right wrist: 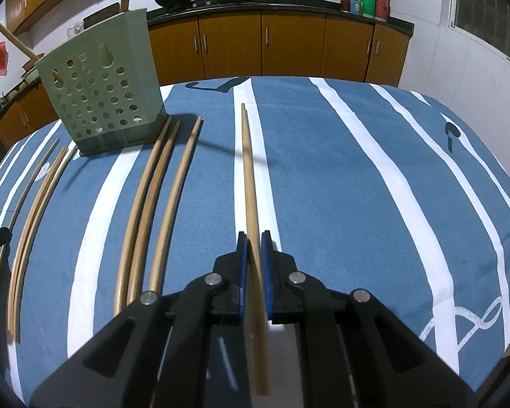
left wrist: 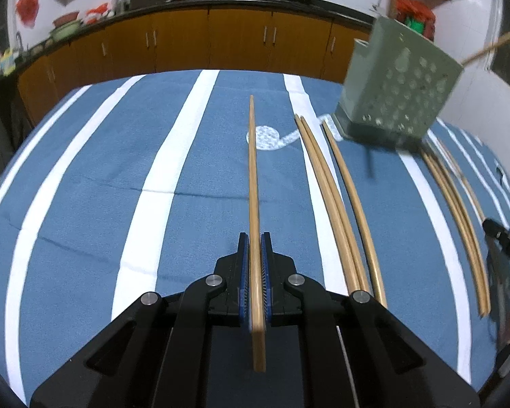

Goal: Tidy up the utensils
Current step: 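Raise the left tool's chopstick upright toward the holder while the right tool raises its own, then lower the left tool's chopstick into the holder and open it while the right tool releases its own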

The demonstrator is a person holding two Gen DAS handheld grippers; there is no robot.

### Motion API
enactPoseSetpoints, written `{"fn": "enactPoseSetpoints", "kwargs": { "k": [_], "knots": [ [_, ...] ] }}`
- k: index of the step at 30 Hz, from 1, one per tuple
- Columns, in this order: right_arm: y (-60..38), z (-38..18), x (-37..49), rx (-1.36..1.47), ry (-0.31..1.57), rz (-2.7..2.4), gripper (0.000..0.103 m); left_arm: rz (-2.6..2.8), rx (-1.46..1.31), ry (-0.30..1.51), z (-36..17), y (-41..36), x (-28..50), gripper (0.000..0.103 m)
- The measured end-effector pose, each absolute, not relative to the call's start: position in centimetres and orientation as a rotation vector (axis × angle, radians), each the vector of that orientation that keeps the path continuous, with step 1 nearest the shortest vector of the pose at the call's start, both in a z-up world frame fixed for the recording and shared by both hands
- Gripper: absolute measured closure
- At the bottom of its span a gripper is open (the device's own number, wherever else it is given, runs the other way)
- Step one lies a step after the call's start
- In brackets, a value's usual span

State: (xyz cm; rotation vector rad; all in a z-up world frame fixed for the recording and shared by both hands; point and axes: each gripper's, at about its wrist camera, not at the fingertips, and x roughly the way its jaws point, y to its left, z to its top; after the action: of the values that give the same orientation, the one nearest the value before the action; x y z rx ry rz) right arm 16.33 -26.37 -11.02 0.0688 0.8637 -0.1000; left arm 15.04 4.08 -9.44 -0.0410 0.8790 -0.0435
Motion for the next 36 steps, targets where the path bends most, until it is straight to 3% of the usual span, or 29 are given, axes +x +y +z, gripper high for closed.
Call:
{"fn": "enactPoseSetpoints", "kwargs": {
  "k": [11, 23, 36],
  "knots": [
    [-27.0, -9.3, 15.6, 0.086, 0.834, -0.082, 0.095, -0.056, -0.045, 0.875, -8.8, 4.4, 14.5, 0.095],
    [-27.5, -0.7, 13.8, 0.096, 0.576, -0.055, 0.095, -0.084, -0.109, 0.596, 0.8, 4.9, 13.5, 0.096],
    [-28.2, 1.7, 14.0, 0.130, 0.505, -0.075, 0.095, -0.112, -0.108, 0.517, 4.1, 4.8, 13.8, 0.096]
  ]
}}
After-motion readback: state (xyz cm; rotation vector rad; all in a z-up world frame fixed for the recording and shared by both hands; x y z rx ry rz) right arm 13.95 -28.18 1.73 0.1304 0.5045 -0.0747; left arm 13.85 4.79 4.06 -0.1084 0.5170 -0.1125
